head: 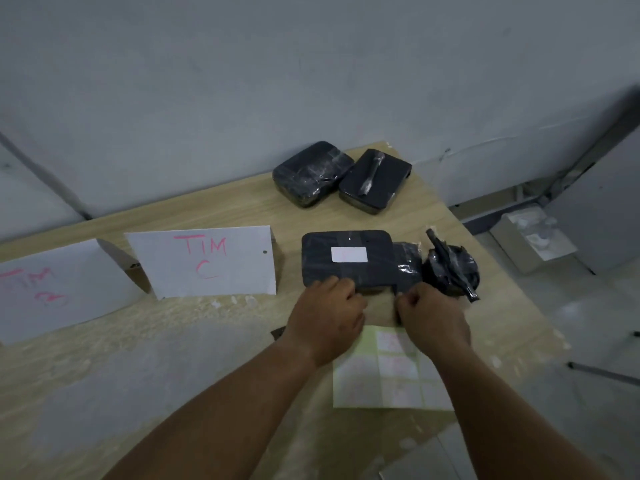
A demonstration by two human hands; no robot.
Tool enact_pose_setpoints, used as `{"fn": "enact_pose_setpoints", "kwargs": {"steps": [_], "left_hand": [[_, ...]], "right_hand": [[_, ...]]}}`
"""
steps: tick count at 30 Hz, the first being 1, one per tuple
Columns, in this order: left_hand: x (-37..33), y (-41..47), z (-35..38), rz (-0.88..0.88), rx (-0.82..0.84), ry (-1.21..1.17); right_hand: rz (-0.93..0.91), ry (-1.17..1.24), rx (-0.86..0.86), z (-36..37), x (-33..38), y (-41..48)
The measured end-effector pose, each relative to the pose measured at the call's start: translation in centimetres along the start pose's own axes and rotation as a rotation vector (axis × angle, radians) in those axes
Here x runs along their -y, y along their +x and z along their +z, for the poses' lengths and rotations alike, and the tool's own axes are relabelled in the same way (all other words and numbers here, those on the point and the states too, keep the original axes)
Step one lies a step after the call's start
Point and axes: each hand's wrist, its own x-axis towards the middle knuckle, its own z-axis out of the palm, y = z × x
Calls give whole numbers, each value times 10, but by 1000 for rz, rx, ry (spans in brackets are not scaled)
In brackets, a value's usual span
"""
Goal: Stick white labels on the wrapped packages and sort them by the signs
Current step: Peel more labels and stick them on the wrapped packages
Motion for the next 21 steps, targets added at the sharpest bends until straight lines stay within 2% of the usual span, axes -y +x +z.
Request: {"fn": "enact_pose_setpoints", "kwargs": {"steps": [4,7,11,15,18,21], "left_hand": [[2,-13,12,47,187,3],[4,-21,17,82,231,59],[1,-28,23,33,378,179],[-1,-33,26,25,385,182],[-2,-36,27,56,427,192],[-3,-37,29,69,453,231]], "right_hand": [[-10,-17,27,8,-19,-18],[-15,-37,18,17,-33,-29],[-25,-107,76,31,-45,-41],[-29,-111,52,36,-46,-45],[-145,-107,73,38,-44,-46],[-326,-136,216,44,-39,-52]]}}
